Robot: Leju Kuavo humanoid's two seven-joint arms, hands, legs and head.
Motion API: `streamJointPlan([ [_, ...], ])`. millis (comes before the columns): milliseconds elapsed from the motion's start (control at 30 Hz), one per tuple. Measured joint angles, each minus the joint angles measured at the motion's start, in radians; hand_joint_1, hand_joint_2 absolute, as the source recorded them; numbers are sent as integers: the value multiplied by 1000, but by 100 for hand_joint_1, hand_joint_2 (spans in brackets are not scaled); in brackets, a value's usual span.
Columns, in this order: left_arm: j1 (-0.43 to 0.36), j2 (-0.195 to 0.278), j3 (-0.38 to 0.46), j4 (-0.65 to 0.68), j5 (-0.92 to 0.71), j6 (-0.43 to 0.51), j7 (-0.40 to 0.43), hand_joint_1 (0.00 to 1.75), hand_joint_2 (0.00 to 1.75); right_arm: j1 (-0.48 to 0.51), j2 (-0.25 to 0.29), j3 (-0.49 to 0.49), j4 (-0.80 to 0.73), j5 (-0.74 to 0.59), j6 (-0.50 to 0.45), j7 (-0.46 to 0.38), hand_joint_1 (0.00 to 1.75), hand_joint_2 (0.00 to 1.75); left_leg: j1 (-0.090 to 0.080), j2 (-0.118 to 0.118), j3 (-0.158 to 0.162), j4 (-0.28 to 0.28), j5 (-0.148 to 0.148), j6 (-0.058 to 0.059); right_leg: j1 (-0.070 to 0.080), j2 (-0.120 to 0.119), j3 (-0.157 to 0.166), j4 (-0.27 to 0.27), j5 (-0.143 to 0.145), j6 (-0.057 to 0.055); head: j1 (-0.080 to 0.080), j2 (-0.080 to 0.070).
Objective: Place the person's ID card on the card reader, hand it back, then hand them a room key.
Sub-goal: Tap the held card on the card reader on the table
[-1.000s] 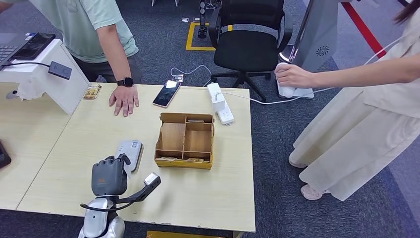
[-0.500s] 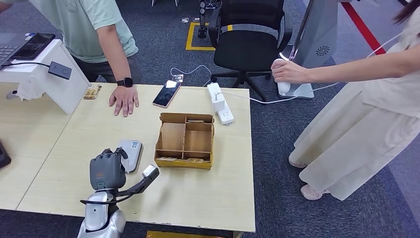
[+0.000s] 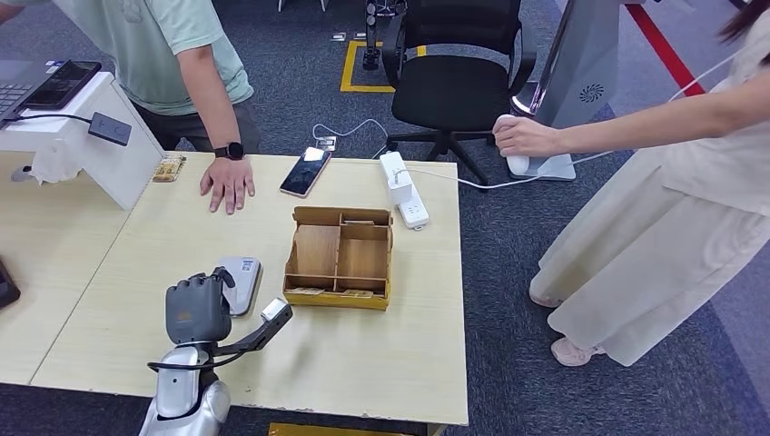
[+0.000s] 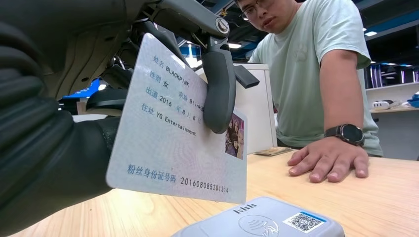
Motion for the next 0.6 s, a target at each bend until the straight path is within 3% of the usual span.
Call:
streamJointPlan([
  [600, 0, -1, -2, 52, 0, -1, 20, 175, 175, 8, 0, 0, -5, 0, 2, -3, 0, 0, 0, 0, 0, 0, 0, 0, 0, 0, 0, 0, 0, 0, 0, 0],
])
